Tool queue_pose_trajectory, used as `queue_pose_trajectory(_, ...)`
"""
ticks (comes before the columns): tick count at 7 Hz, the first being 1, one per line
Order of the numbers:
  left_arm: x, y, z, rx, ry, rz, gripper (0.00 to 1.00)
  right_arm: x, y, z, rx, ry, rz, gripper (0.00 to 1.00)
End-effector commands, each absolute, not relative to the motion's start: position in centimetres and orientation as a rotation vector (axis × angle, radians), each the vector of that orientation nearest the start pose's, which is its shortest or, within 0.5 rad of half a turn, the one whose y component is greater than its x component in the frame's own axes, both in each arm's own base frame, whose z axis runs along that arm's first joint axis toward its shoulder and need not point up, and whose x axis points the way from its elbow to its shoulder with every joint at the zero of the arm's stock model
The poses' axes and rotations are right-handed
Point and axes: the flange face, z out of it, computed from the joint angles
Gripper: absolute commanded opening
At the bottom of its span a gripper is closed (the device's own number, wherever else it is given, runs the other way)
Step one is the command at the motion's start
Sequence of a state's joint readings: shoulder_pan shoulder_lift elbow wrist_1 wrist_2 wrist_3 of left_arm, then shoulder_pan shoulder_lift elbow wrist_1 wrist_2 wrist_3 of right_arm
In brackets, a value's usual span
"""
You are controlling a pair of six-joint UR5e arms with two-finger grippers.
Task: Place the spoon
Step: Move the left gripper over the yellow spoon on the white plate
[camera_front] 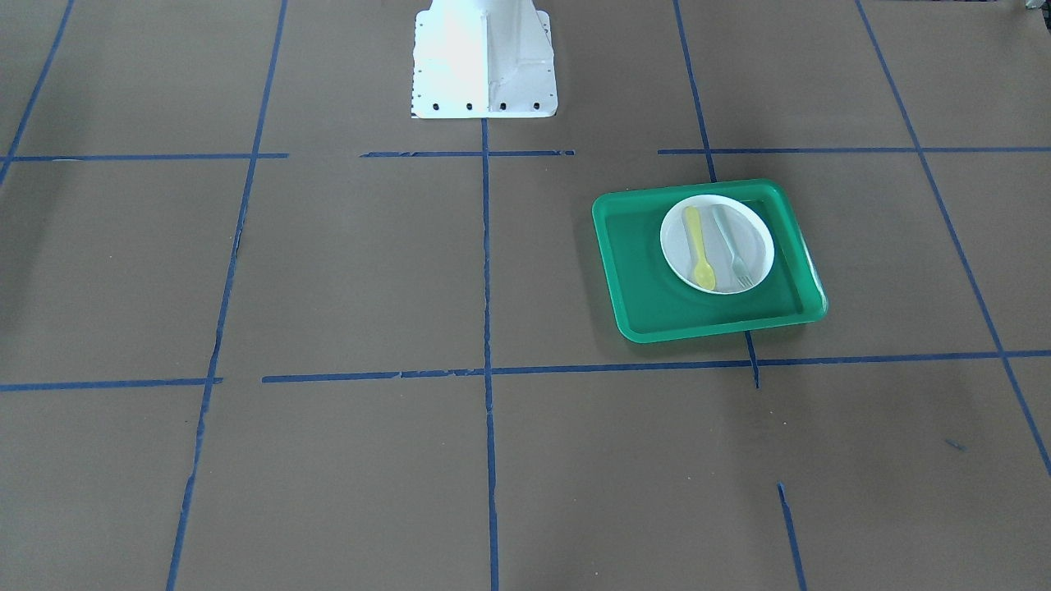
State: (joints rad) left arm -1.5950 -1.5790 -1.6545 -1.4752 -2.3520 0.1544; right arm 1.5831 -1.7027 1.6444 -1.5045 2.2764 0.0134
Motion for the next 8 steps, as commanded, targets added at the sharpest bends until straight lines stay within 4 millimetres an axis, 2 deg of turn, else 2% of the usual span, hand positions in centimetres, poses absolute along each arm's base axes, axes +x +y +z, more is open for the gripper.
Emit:
queue_pose_trajectory(1, -7.1, -51.5, 55.9, 0.126, 0.771, 0.033, 1.0, 7.4, -43.5, 68.2, 0.007, -0.706, 0.022, 1.0)
queue_pose_trajectory(2, -4.6, -51.4, 52.0, 0.149, 0.762, 0.025, 1.0, 7.4, -43.5, 68.2, 0.007, -0.706, 0.022, 1.0)
queue_pose_trajectory(3, 1.0, -51.2, 48.4, 0.122, 0.787, 0.021, 1.0, 7.4, -43.5, 68.2, 0.007, -0.706, 0.022, 1.0)
queue_pose_trajectory(4, 6.0, -50.1, 44.3, 0.097, 0.817, -0.002, 1.0, 7.4, -43.5, 68.2, 0.007, -0.706, 0.022, 1.0)
queue_pose_trajectory(5, 10.4, -49.9, 40.8, 0.077, 0.839, -0.026, 1.0, 7.4, -43.5, 68.2, 0.007, -0.706, 0.022, 1.0)
queue_pose_trajectory(6, 15.0, -49.4, 37.9, 0.049, 0.846, -0.06, 1.0, 7.4, -43.5, 68.2, 0.007, -0.706, 0.022, 1.0)
queue_pose_trajectory(8, 21.2, -47.7, 33.7, -0.007, 0.891, -0.078, 1.0, 7.4, -43.5, 68.2, 0.007, -0.706, 0.022, 1.0)
